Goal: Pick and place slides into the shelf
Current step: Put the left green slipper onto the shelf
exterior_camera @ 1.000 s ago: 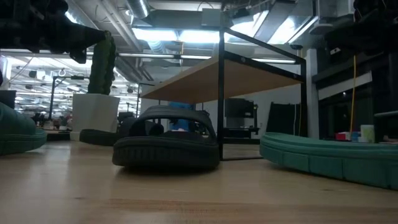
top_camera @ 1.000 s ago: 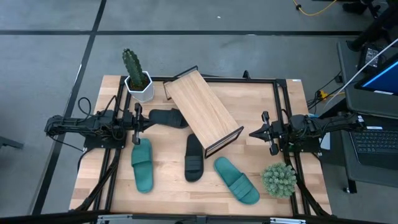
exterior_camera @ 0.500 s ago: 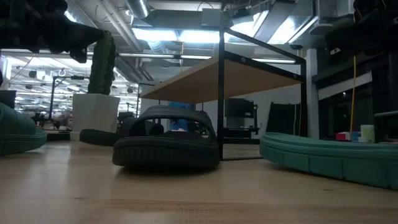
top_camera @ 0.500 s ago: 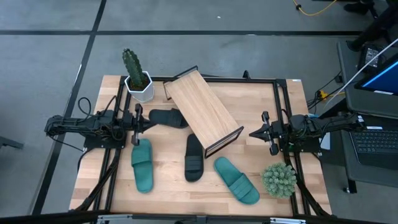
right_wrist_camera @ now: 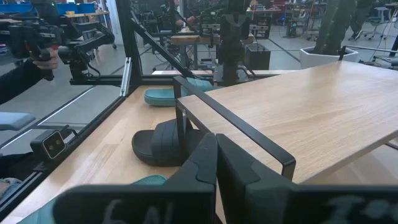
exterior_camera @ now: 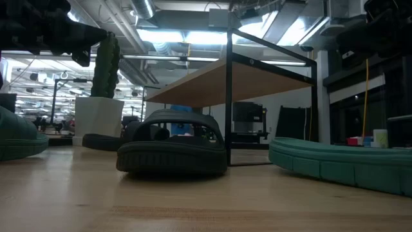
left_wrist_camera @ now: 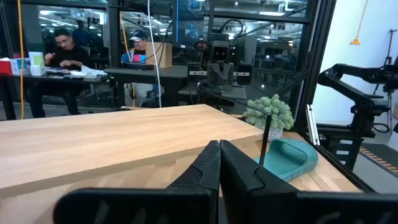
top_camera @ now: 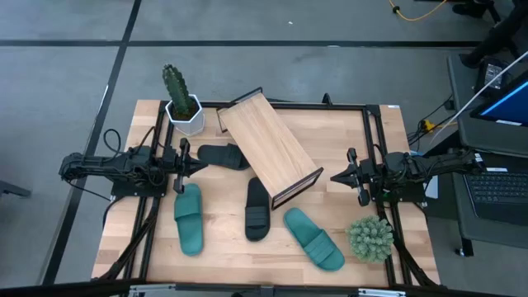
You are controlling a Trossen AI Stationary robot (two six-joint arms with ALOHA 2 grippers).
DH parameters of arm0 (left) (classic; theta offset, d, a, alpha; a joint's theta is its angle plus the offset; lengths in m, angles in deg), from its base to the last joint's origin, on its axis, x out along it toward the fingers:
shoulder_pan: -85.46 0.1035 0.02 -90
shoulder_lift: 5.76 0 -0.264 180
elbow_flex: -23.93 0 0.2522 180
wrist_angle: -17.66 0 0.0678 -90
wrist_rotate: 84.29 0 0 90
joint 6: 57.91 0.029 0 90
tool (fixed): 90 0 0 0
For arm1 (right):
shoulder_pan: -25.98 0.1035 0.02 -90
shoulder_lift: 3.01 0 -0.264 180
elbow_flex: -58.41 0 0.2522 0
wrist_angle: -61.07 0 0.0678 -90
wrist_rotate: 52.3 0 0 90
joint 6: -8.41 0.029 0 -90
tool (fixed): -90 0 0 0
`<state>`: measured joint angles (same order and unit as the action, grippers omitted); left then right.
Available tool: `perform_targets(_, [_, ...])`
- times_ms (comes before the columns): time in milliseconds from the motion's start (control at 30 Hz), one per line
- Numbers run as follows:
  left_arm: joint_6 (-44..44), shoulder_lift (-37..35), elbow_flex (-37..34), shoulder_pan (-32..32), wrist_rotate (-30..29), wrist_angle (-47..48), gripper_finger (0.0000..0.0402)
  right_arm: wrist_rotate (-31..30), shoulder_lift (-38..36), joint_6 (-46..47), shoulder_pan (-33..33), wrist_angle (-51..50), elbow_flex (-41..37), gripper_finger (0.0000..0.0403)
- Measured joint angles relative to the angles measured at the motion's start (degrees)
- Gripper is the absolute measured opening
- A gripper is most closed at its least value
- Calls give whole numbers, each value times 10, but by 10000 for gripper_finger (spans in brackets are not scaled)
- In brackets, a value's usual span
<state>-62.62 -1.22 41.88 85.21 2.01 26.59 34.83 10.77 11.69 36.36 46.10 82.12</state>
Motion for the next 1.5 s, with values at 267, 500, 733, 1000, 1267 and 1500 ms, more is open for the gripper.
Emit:
perform_targets(267, [-9,0,0,0,-15,19,0,0,0,9,0,0,0,6])
perform_targets(500, [-24,0,0,0,-25,19,35,-33,0,-2,0,-3,0,16])
perform_targets(733, [7,0,0,0,-59,36,120,-53,0,-3,0,-4,0,73])
perform_targets(1000, [18,0,0,0,-58,89,151,-62,0,-5,0,-4,0,117])
perform_targets(1267, [-41,0,0,0,-75,117,147,-62,0,-6,0,-4,0,118])
perform_targets(1500, [-43,0,0,0,-89,121,147,-96,0,-7,0,-4,0,118])
